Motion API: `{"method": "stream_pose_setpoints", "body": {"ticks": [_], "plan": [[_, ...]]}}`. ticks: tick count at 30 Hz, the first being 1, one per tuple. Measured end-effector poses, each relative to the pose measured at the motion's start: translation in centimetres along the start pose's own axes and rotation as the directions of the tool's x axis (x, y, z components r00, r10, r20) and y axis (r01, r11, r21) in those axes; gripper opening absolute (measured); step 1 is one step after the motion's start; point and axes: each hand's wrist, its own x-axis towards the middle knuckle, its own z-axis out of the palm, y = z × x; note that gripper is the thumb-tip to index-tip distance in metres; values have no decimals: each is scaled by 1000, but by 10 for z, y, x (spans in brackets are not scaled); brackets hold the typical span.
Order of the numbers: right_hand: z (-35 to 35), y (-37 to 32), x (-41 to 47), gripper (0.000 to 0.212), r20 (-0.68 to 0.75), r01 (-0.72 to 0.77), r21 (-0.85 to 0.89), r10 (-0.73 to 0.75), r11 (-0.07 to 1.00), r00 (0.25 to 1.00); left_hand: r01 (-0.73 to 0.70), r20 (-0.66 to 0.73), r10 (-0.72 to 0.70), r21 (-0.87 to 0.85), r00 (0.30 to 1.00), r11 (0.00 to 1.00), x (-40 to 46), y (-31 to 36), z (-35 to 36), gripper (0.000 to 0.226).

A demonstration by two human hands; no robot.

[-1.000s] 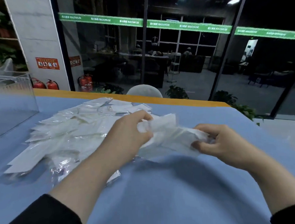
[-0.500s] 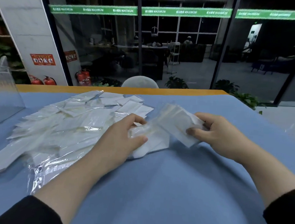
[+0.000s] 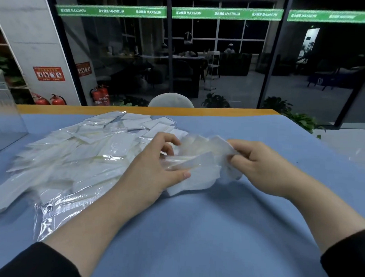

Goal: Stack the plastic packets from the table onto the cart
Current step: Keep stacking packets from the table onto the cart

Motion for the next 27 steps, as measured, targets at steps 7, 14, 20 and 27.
{"method": "stream_pose_setpoints", "body": {"ticks": [7,14,20,27], "plan": [[16,-3,5,49,104,28,18,-29,999,994,55,0,-55,-20,998,998,1,4,0,73],[26,19,12,58,-44,43,147,-37,988,998,159,-22,-163,-114,986,981,2,1,3,61],[50,8,19,62,-140,200,-41,-204,979,969,155,-114,-200,-314,973,937,1,11,16,45],[43,11,17,57,-136,153,-238,-189,959,973,236,-241,-329,-344,913,909,5,2,14,33]]}}
